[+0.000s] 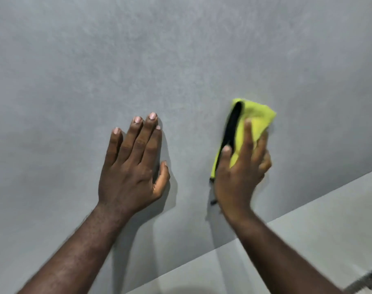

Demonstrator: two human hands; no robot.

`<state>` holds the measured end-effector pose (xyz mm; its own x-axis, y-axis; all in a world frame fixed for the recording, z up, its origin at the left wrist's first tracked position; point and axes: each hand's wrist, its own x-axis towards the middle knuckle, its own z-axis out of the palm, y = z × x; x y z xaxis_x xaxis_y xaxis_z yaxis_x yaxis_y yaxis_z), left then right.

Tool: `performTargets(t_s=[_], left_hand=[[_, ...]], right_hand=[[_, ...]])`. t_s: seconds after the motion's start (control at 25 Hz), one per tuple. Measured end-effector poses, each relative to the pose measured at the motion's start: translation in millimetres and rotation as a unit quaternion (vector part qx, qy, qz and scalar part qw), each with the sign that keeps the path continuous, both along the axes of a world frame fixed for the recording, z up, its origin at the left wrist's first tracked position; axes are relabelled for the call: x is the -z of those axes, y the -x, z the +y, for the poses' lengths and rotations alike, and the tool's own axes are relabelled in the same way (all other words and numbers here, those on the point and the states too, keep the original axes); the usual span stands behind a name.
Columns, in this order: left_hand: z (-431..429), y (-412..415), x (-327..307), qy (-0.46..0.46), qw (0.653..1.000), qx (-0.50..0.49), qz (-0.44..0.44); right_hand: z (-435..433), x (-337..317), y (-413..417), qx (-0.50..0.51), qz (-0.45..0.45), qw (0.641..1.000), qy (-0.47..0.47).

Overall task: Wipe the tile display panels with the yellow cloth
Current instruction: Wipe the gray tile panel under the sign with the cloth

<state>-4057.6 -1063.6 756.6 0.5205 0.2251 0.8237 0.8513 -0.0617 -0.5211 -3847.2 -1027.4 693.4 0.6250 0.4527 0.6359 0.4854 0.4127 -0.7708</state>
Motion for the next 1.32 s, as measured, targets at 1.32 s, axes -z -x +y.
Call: performTargets(t_s=[1.32], left_hand=[[1,3,42,0.072,0.978,0.049,0.189]], right_hand=[[-33,165,-2,-0.087,0.174,0.966,0.168]])
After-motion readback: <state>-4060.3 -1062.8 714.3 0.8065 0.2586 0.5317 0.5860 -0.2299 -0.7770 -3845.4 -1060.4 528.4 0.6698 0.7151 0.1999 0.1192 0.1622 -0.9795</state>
